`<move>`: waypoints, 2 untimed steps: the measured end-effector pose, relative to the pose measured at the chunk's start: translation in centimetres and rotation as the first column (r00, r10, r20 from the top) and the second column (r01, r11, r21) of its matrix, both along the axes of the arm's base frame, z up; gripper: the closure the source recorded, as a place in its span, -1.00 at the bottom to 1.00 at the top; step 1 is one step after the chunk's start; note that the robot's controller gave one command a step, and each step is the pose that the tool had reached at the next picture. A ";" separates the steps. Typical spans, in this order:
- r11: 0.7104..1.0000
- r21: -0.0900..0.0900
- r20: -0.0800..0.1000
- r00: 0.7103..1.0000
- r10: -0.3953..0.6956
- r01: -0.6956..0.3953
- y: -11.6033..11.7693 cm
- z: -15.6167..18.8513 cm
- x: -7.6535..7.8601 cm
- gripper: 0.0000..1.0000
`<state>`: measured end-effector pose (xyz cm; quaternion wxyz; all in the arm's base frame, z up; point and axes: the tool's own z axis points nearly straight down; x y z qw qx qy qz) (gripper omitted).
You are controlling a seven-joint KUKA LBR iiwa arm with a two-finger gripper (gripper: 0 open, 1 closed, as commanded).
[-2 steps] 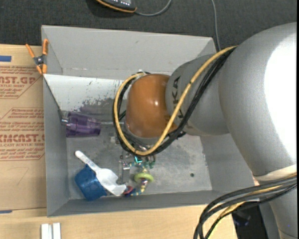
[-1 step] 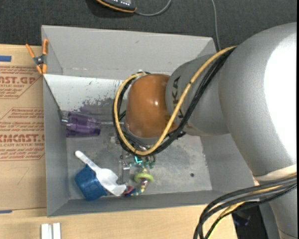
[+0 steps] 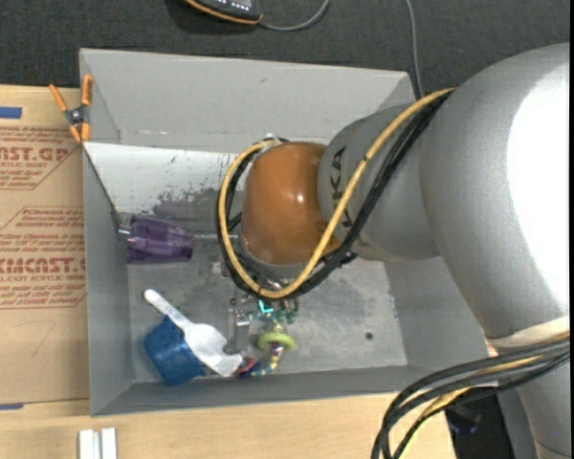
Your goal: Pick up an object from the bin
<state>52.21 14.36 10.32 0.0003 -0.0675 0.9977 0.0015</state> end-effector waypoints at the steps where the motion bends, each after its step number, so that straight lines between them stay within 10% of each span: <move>1: 0.999 0.001 -0.001 0.999 -0.038 0.038 0.3 -0.4 0.0 -1.00; 2: 0.986 0.000 0.002 0.986 0.165 -0.165 -1.6 -2.6 -1.4 -1.00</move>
Offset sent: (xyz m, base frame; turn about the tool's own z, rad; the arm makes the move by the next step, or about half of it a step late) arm -0.0189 -0.0244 -0.0332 -0.1918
